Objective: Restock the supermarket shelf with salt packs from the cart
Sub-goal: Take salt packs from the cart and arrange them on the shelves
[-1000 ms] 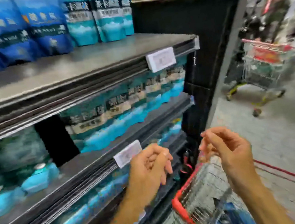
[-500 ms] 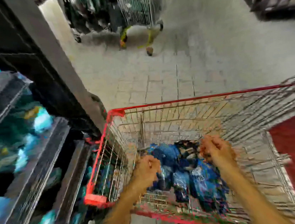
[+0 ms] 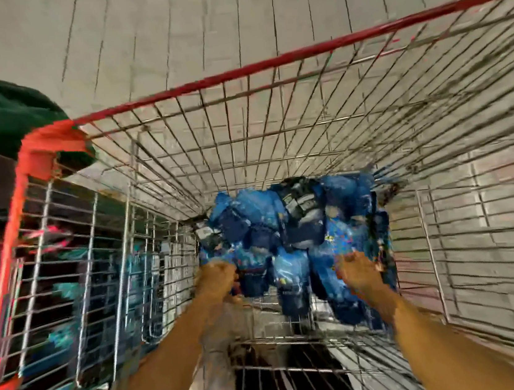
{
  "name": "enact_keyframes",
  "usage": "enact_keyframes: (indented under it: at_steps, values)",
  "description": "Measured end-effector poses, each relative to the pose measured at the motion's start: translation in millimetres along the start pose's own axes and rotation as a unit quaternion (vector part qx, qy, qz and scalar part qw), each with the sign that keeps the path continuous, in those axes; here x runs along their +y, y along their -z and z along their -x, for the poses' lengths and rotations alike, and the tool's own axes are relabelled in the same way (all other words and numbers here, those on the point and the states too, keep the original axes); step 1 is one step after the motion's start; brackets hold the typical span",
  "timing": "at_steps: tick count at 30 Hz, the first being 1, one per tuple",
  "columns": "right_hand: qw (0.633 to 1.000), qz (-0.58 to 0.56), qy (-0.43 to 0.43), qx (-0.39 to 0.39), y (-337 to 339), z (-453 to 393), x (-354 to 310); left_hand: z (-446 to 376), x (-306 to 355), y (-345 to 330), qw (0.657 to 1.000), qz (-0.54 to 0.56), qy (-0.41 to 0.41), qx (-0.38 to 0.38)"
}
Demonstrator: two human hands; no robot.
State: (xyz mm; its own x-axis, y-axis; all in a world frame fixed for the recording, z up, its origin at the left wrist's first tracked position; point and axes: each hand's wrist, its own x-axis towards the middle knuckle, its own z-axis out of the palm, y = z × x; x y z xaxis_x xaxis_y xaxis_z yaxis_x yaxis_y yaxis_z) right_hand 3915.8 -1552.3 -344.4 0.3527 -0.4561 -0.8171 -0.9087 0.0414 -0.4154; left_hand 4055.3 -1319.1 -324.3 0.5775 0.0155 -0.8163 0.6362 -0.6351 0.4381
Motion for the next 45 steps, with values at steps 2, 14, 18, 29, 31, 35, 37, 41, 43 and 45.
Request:
enact_keyframes:
  at_steps: [2, 14, 18, 29, 31, 35, 37, 41, 43, 45]
  values:
    - [0.998, 0.056, 0.011, 0.028, -15.4, -23.5, 15.1, -32.8, -11.9, -10.0, 0.999, -0.04, -0.001, 0.0]
    - [0.985, 0.149, -0.081, 0.006, -57.3, -67.7, 103.9, -108.1, -119.7, -129.0, 0.979, -0.168, -0.003, -0.119]
    - [0.93, 0.31, -0.093, 0.172, -72.8, -70.0, 121.1, -108.4, -137.4, -167.0, 0.991, -0.092, 0.033, -0.09]
    - [0.905, 0.368, 0.115, 0.179, -85.0, -79.8, 158.8, -87.2, -144.6, -215.9, 0.983, -0.155, 0.038, 0.094]
    - [0.908, 0.334, 0.171, 0.185, -89.1, -74.8, 165.7, -90.5, -144.1, -210.4, 0.986, -0.148, 0.047, 0.064]
    - [0.971, 0.165, 0.12, 0.127, -82.6, -68.5, 165.5, -89.4, -146.5, -195.4, 0.989, -0.138, 0.047, 0.0]
    - [0.991, 0.068, 0.085, 0.083, -70.9, -69.9, 157.4, -84.5, -144.6, -183.9, 0.989, -0.128, 0.051, -0.053]
    - [0.988, -0.157, 0.01, 0.008, -39.4, -61.9, 127.1, -62.7, -132.5, -147.9, 0.988, -0.082, 0.063, -0.113]
    - [0.974, -0.22, -0.023, -0.044, -25.8, -46.0, 105.5, -47.2, -116.0, -125.1, 0.987, -0.054, 0.071, -0.135]
    - [0.954, -0.287, -0.061, -0.065, -14.2, -26.1, 81.9, -30.0, -94.4, -99.3, 0.987, -0.02, 0.074, -0.138]
